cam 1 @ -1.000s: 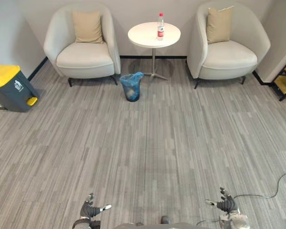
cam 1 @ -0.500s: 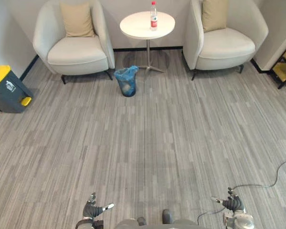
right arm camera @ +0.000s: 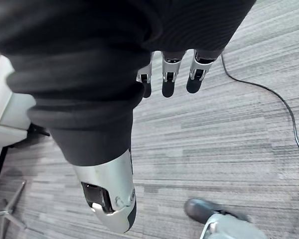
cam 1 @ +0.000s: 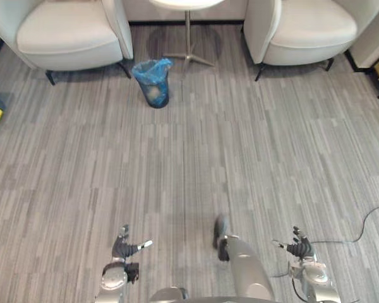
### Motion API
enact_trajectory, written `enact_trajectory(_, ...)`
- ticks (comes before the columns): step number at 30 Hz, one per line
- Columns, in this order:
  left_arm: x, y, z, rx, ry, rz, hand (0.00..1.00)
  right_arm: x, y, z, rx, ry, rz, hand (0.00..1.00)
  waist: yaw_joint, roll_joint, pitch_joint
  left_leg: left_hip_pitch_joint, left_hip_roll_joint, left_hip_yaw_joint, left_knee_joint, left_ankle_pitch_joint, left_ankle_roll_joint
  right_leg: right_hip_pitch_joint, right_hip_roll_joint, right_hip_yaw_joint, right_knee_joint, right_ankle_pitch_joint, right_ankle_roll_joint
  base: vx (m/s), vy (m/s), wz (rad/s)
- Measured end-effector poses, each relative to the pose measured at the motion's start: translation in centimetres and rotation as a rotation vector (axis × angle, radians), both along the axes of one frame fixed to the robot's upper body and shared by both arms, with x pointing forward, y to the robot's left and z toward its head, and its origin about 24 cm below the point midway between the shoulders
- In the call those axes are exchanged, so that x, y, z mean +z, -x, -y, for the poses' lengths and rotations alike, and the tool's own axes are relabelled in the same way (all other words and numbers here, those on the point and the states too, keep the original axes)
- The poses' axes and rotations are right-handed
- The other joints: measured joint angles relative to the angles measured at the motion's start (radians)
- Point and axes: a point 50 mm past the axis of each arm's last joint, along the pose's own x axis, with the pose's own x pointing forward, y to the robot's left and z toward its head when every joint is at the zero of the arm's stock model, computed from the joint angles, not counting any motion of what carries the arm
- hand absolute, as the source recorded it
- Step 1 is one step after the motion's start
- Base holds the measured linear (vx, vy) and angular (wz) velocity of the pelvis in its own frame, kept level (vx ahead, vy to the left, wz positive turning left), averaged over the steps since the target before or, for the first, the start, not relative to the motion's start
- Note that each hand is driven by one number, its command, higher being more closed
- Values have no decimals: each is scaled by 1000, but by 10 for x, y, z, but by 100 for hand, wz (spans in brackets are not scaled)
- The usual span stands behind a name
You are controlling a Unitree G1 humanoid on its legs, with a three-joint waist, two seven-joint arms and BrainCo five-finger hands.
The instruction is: Gather rubbish on tea table into small bin, then transfer packed bag to large trash can.
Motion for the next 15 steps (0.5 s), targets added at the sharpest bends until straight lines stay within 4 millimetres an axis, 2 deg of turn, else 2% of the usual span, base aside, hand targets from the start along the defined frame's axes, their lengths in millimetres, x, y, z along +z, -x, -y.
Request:
enact_trajectory(1, -1, 3, 1, 3, 5, -4, 0, 0, -1, -2, 9, -2, 5, 0, 9, -6, 5, -50, 37, 5, 132, 10, 7, 58, 14, -2, -32, -9, -5, 654, -216, 4)
enact_trajectory(2, -1, 6, 1, 7, 5, -3, 0, 5, -9, -10, 19, -18, 50, 0, 27, -2, 7, -139, 94, 48, 354, -35, 39, 170, 43, 18, -92, -21, -16, 754, -200, -28)
enact_trajectory(3, 0, 6, 2, 7, 6, 1, 0, 13, -17, -19, 31, -31, 109, 0, 57, -24, 14, -219, 115, 84, 459, -71, 49, 262, 47, 43, -152, -36, -18, 624, -163, -40)
enact_trajectory(4, 1, 6, 2, 6, 8, 7, 0, 16, -19, -22, 32, -38, 132, 0, 72, -42, 20, -260, 120, 108, 472, -86, 54, 301, 46, 58, -182, -43, -13, 710, -145, -47)
enact_trajectory(5, 3, 4, 6, 5, 17, 21, 0, 21, -25, -23, 37, -40, 169, 0, 99, -47, 17, -364, 118, 149, 428, -120, 54, 386, 46, 84, -256, -48, -12, 451, -67, -38)
enact_trajectory(6, 2, 4, 7, 6, 20, 21, 0, 23, -28, -23, 39, -37, 174, 0, 110, -50, 16, -407, 113, 162, 382, -134, 57, 414, 45, 96, -281, -52, -8, 697, -58, -56)
enact_trajectory(7, 2, 5, 8, 8, 24, 17, 0, 24, -32, -21, 41, -32, 175, 0, 125, -50, 17, -468, 81, 182, 250, -148, 47, 455, 38, 123, -309, -69, 3, 474, 8, -48)
enact_trajectory(8, 1, 7, 7, 10, 24, 12, 0, 23, -34, -21, 40, -32, 170, 0, 128, -56, 20, -489, 62, 182, 163, -146, 45, 473, 31, 135, -316, -81, 12, 609, 60, -62)
enact_trajectory(9, -1, 11, 8, 13, 26, 0, 0, 23, -37, -20, 38, -30, 167, 0, 137, -61, 22, -509, 9, 176, -49, -125, 18, 512, 15, 158, -325, -112, 28, 628, 118, -68)
enact_trajectory(10, -3, 15, 9, 20, 31, -9, 0, 20, -34, -17, 22, -28, 145, 0, 152, -54, 17, -503, -32, 157, -273, -79, -15, 555, 2, 189, -342, -138, 49, 646, 152, -76)
enact_trajectory(11, -4, 18, 9, 25, 34, -18, 0, 18, -32, -15, 17, -24, 131, 0, 161, -47, 11, -503, -45, 148, -365, -51, -19, 574, 3, 200, -351, -150, 59, 810, 299, -93)
enact_trajectory(12, -8, 28, 9, 39, 38, -45, 0, 12, -25, -12, 8, -20, 92, 0, 174, -27, -4, -511, -56, 111, -405, 23, 38, 613, -1, 236, -355, -192, 80, 686, 294, -82)
enact_trajectory(13, -11, 32, 7, 49, 36, -60, 0, 5, -20, -15, 6, -31, 54, 0, 178, -53, -15, -520, -81, 104, -340, 68, 86, 623, -29, 253, -317, -227, 108, 853, 359, -60)
enact_trajectory(14, -12, 33, 6, 61, 40, -66, 0, 0, -17, -18, -1, -48, 33, 0, 169, -87, -35, -521, -102, 117, -285, 7, 124, 566, -74, 249, -150, -255, 149, 599, 223, -17)
enact_trajectory(15, -11, 31, 6, 63, 39, -62, 0, -3, -12, -18, -6, -51, 22, 0, 165, -93, -38, -507, -114, 118, -274, -23, 126, 517, -88, 252, -22, -247, 167, 741, 291, 5)
